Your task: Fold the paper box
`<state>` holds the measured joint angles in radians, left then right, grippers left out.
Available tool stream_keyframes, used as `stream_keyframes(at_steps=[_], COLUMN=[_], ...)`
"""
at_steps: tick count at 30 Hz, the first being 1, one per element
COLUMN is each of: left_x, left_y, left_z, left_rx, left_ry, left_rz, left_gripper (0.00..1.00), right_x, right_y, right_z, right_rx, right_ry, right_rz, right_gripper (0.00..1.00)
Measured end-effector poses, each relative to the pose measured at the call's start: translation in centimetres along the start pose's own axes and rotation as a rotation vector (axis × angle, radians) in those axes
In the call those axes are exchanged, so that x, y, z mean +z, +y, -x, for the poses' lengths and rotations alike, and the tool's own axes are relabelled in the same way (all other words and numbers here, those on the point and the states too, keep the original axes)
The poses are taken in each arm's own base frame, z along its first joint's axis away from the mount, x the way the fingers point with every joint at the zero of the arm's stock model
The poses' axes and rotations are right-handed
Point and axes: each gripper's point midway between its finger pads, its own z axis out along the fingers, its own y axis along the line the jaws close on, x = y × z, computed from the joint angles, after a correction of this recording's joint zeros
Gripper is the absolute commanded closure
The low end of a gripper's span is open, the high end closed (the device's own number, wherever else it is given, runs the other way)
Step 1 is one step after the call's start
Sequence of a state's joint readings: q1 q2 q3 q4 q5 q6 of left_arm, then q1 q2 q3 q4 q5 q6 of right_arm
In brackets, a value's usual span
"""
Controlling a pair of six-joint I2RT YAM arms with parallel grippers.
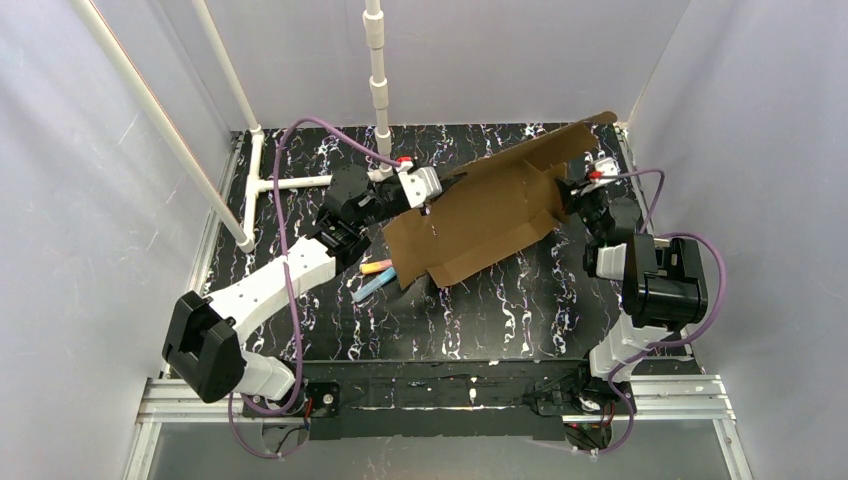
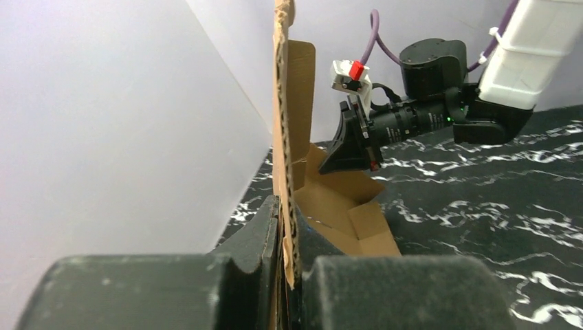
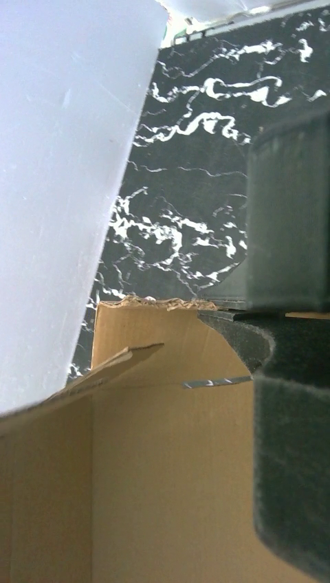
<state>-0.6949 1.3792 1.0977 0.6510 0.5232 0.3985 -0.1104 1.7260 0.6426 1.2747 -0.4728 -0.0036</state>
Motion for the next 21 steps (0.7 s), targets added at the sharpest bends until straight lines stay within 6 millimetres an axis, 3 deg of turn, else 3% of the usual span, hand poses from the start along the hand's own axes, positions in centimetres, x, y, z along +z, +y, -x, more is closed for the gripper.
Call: stream_keyframes(at_steps=[5, 13, 21], left_x=[-0.4, -2.4, -3.4], left_y=[-2.1, -3.6, -4.8], left_z=[-1.1, 0.7, 0.8], left_rx=[-0.064, -0.109, -0.139], left_ry=[0.008, -0.029, -0.031], left_rz=[-0.065, -0.093, -0.104], left_gripper=[1.0, 1.0, 1.0], right_x=[-2.2, -5.0, -6.4], right_y=[1.0, 1.7, 3.1], right_z=[-1.4, -0.7, -0.9], right_rx=[-0.002, -0.017, -0.076], right_ry=[0.006, -0.001, 0.007], right_rz=[0.005, 0.043, 0.094], right_gripper=[0.99, 0.98, 0.98])
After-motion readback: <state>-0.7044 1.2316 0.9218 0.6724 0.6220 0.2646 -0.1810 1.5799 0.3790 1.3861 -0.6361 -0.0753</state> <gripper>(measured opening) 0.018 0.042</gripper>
